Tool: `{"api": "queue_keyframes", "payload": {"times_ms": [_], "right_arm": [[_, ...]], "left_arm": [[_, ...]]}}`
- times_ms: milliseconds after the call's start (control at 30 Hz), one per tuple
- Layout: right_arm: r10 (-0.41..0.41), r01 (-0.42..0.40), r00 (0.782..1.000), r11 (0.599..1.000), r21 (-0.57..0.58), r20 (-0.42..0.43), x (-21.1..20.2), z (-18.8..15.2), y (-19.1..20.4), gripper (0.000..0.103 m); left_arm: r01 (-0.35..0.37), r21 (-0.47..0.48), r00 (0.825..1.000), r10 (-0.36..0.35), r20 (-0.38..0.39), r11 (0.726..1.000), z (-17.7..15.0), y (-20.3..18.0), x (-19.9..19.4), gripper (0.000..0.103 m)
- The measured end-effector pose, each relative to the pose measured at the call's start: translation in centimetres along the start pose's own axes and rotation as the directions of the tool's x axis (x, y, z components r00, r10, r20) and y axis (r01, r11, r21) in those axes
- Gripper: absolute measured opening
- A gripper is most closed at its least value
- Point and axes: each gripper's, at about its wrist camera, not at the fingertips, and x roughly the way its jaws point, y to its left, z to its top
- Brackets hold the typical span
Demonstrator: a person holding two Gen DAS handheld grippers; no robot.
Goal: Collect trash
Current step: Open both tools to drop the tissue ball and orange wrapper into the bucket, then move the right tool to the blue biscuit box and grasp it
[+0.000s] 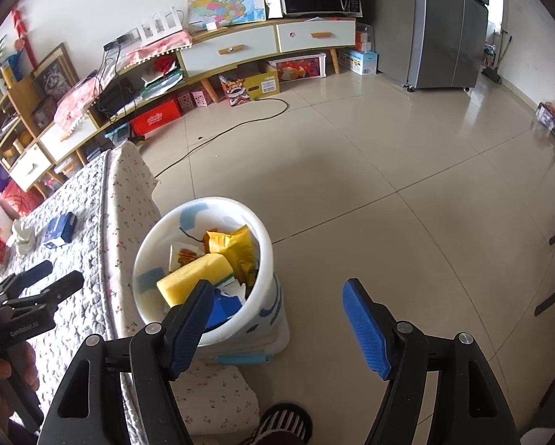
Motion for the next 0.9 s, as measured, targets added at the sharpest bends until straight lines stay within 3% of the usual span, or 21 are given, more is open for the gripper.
{"api": "queue_keyframes", "payload": {"times_ms": [300,567,667,800,900], "right_arm": [[0.033,-0.033,0.999,0.995,-0.094,-0.005,0.0,1.0,6.9,0.081],[0.039,-0.041,0.999,0.978,-0.203,-0.015,0.5,1.3,14.9,0.091],[0.033,-0.036,0.999,0.969,-0.244,-0.015,0.7,1.2,18.0,0.098],[0.042,-0.049,0.999,0.950,-0.309,-0.031,1.4,0.8,22.1,0.098],[0.047,-0.066,0.997,0.921,-0.385,-0.060,2.3,0.3,25.3,0.098]], "left_arm": [[-0.102,-0.083,0.995,0.103,0.005,0.991,-3.2,8.8,-3.5,0.102],[-0.202,-0.167,0.979,0.206,0.005,0.965,-5.0,16.3,-6.9,0.102],[-0.217,-0.204,0.975,0.223,0.006,0.955,-5.9,18.8,-7.9,0.102],[-0.224,-0.258,0.973,0.232,0.000,0.940,-7.9,22.3,-8.6,0.102],[-0.232,-0.291,0.973,0.226,-0.053,0.928,-9.2,24.6,-8.4,0.102]]}}
